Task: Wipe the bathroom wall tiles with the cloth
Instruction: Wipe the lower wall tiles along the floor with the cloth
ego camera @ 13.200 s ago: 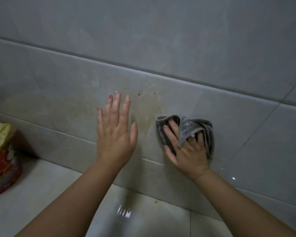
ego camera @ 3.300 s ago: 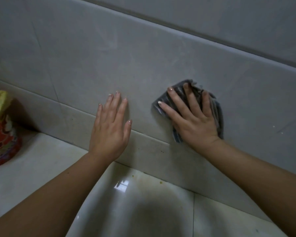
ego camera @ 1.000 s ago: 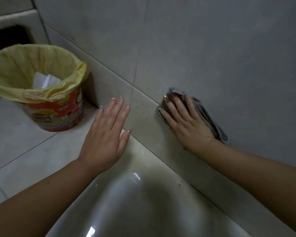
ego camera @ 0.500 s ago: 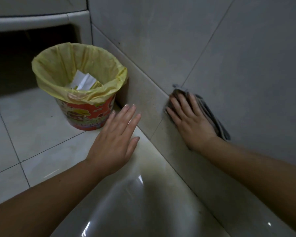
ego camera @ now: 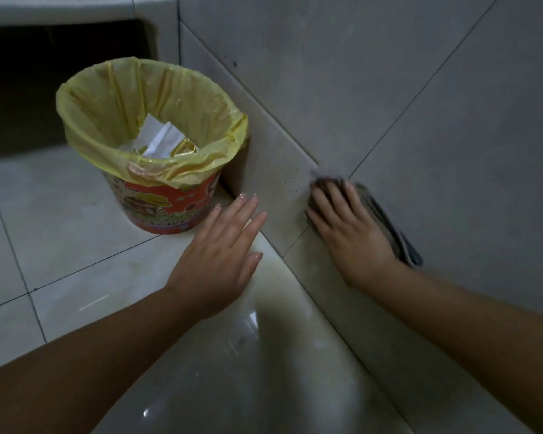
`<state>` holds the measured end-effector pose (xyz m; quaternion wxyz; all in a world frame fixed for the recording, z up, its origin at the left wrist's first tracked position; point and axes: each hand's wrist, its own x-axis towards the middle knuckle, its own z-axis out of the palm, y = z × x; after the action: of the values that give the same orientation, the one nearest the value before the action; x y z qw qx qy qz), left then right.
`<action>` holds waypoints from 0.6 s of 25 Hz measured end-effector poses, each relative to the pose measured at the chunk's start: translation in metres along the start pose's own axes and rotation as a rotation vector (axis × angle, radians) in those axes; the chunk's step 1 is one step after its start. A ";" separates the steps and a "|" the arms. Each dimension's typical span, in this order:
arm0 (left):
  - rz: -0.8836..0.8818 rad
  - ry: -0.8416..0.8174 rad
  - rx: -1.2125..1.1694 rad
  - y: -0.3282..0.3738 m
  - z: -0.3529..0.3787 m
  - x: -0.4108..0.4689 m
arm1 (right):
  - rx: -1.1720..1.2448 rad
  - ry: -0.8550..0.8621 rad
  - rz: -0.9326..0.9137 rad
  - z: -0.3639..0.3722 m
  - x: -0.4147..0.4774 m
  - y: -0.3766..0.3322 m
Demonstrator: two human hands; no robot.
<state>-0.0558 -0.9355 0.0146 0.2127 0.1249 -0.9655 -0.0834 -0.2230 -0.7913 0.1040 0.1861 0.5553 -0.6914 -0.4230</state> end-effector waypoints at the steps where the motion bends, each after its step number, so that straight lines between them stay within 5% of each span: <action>1: -0.007 0.011 -0.015 -0.002 0.002 0.006 | -0.041 0.038 0.035 -0.010 0.018 0.009; 5: -0.010 0.046 -0.055 -0.014 0.015 0.024 | -0.084 0.052 0.044 -0.012 0.089 0.000; 11: 0.021 0.061 -0.097 -0.028 0.037 0.031 | -0.093 -0.214 -0.301 0.036 0.050 -0.059; 15: 0.015 0.074 -0.125 -0.042 0.051 0.026 | -0.104 0.064 -0.060 0.007 0.079 -0.017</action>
<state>-0.0925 -0.9769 -0.0300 0.2561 0.1069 -0.9509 -0.1373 -0.2428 -0.8622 0.0701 0.2241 0.5786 -0.6453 -0.4456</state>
